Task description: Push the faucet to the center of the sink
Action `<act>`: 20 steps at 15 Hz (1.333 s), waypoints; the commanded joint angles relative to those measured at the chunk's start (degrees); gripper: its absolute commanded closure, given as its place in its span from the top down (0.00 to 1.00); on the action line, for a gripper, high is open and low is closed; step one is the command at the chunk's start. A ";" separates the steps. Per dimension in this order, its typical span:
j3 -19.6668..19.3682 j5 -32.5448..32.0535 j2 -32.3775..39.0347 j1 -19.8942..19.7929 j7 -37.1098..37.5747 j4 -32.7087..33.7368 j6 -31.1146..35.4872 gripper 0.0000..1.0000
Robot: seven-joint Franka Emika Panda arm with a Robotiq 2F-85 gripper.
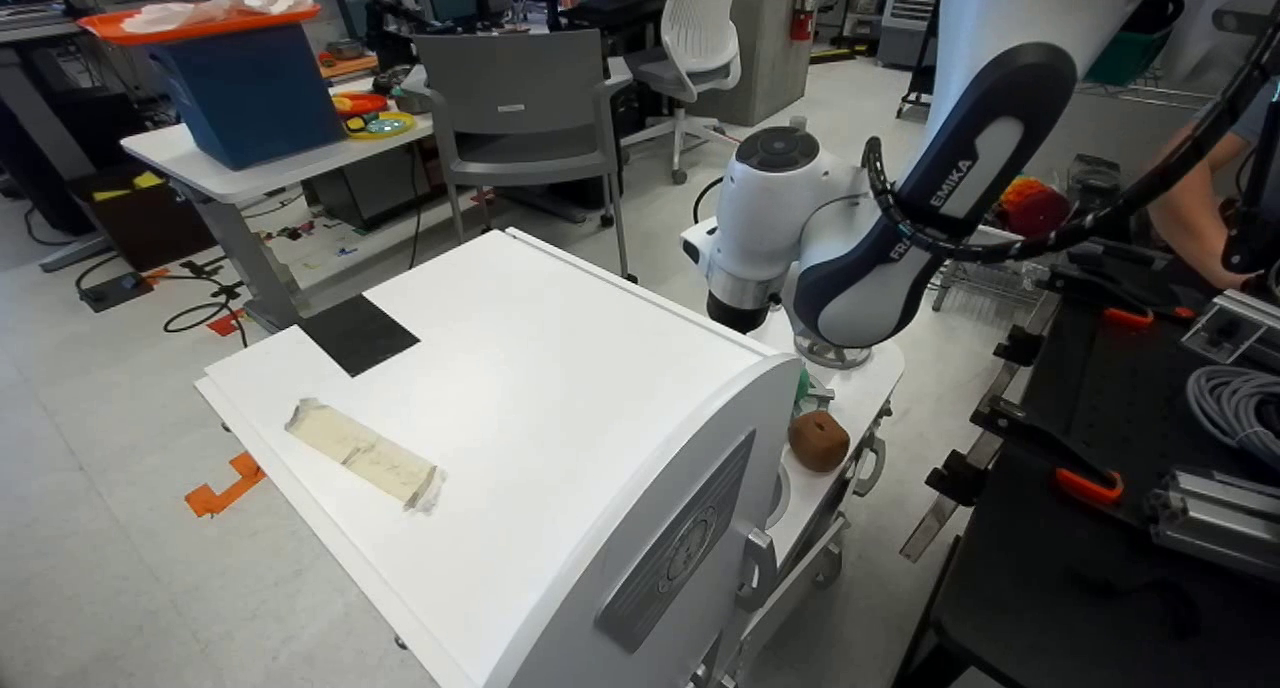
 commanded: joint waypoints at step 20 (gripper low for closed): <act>6.11 -2.22 1.24 -1.47 -15.44 -12.41 17.15 1.00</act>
